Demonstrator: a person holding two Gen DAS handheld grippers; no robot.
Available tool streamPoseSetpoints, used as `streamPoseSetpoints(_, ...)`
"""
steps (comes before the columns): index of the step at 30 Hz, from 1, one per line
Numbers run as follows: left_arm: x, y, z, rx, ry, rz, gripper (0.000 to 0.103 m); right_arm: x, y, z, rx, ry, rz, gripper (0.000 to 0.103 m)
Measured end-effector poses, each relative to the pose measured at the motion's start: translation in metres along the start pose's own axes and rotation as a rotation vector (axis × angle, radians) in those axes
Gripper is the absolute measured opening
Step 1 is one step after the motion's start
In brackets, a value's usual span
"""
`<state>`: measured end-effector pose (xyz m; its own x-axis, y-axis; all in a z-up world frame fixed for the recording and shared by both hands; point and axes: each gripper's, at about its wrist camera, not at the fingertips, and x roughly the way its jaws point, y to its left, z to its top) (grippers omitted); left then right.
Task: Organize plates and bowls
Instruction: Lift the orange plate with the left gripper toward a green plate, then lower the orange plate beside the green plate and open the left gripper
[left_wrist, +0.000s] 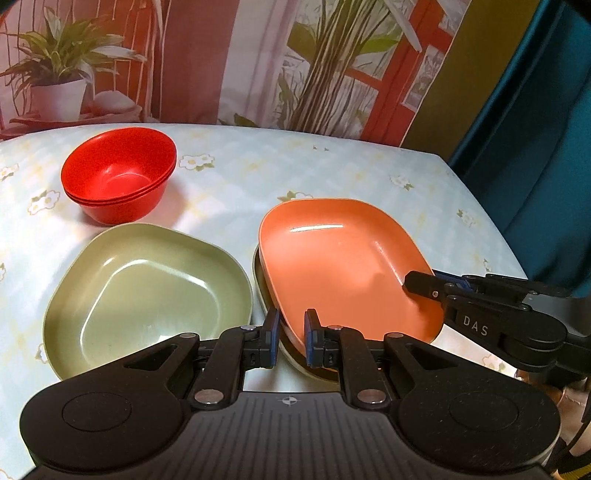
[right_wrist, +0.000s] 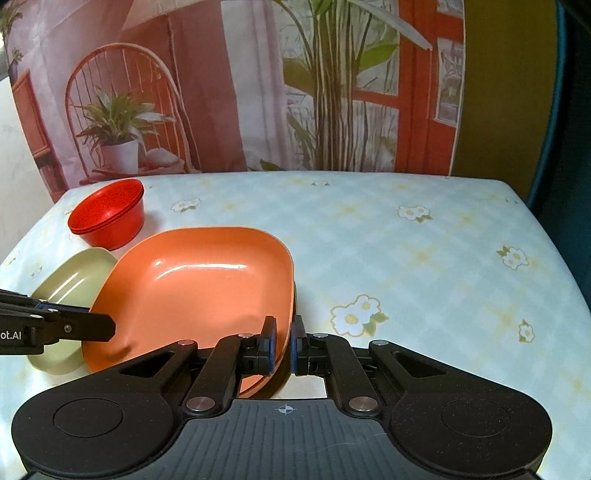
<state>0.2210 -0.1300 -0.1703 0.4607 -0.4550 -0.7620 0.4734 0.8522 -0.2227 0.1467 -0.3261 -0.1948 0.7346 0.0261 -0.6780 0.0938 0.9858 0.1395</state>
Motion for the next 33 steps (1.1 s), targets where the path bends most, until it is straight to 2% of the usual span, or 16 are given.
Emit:
streamPoseSetpoints(15, 0.003, 0.002, -0.007, -0.020, 0.006, -0.005, 0.015, 0.000, 0.016, -0.009, -0.118, -0.036, -0.063, 0.008)
streamPoseSetpoints(21, 0.003, 0.002, -0.007, -0.018, 0.004, -0.003, 0.016, 0.001, 0.022, -0.012, -0.166, -0.039, -0.085, 0.013)
streamPoseSetpoints(33, 0.001, 0.000, -0.010, 0.013, -0.019, 0.020, 0.017, 0.011, 0.019, -0.024, -0.134, -0.017, -0.097, 0.017)
